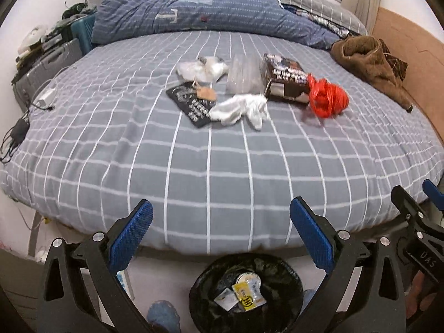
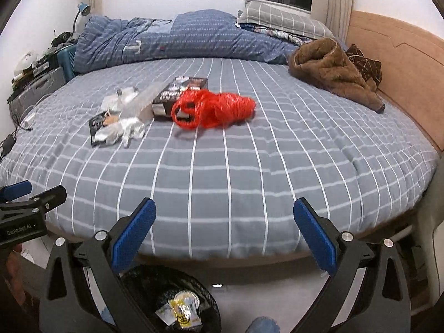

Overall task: Collect trash
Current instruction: 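Move both tools back over the bed toward the red bag and white cloth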

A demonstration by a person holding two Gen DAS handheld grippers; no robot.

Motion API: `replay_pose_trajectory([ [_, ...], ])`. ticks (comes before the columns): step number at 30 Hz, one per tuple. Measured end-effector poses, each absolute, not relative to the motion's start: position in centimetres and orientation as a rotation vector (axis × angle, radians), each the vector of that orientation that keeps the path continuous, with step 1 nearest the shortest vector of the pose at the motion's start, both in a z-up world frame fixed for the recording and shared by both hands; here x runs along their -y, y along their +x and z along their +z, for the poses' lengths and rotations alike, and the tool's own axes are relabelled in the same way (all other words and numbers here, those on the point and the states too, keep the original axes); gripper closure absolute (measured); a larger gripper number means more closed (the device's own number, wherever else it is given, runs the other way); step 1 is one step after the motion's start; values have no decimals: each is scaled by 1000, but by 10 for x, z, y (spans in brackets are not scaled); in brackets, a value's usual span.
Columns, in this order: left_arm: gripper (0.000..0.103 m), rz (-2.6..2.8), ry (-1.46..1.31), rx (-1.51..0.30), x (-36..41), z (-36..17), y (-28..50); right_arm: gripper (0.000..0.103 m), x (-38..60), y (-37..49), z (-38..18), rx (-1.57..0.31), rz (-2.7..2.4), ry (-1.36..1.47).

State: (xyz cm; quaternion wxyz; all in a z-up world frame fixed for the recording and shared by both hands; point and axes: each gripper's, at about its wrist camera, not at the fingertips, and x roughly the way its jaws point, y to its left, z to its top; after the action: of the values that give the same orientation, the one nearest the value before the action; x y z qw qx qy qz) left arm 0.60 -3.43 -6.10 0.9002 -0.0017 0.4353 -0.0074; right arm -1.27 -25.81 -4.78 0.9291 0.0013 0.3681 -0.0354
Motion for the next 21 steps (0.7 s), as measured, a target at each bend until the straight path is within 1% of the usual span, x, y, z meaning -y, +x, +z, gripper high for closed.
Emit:
replay_pose_trajectory([
  [12, 6, -15, 25, -874, 44, -56, 64, 8, 267, 59, -44, -732, -74, -16],
  [21, 7, -21, 21, -883, 48, -63, 111, 8, 292, 118, -51, -751, -70, 54],
])
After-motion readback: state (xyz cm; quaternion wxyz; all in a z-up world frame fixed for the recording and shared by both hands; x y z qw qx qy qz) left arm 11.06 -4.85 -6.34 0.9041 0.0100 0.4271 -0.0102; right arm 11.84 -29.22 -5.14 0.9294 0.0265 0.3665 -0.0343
